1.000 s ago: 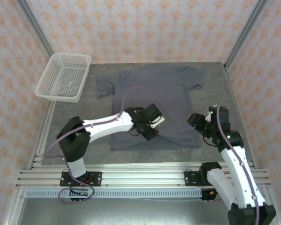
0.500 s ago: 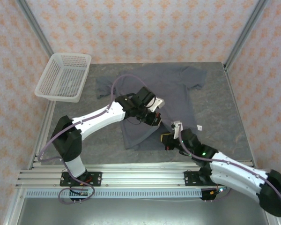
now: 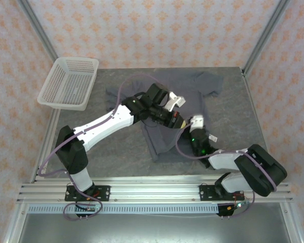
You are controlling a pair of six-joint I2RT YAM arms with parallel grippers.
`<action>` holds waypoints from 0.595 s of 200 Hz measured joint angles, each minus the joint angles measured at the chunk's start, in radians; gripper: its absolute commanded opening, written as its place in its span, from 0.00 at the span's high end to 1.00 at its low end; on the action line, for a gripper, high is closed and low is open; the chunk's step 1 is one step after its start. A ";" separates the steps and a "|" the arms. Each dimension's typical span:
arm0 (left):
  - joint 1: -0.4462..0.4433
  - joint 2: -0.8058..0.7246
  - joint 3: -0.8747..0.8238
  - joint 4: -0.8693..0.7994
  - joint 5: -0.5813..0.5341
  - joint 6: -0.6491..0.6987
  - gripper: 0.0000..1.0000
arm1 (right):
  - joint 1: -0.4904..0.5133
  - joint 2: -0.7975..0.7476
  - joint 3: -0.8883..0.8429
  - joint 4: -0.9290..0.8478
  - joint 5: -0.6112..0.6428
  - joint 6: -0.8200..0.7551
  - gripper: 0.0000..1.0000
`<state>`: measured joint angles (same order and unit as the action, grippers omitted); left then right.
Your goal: Fold the inside-out t-shirt
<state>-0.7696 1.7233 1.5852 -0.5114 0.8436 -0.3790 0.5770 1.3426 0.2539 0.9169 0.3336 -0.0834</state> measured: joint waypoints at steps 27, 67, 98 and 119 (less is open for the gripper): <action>0.000 0.036 0.161 -0.009 0.015 -0.044 1.00 | -0.051 -0.035 0.044 0.045 -0.042 -0.019 1.00; 0.000 0.164 0.470 -0.023 0.008 -0.124 1.00 | 0.175 -0.152 0.042 -0.021 -0.093 -0.019 1.00; 0.000 0.261 0.624 -0.055 -0.013 -0.148 1.00 | 0.319 -0.205 0.042 -0.061 -0.050 -0.014 1.00; 0.000 0.286 0.640 -0.086 -0.018 -0.148 1.00 | 0.338 -0.202 0.042 -0.077 -0.042 -0.003 1.00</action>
<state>-0.7692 2.0098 2.2253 -0.5972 0.8257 -0.5274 0.9146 1.1408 0.2962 0.8402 0.2913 -0.0868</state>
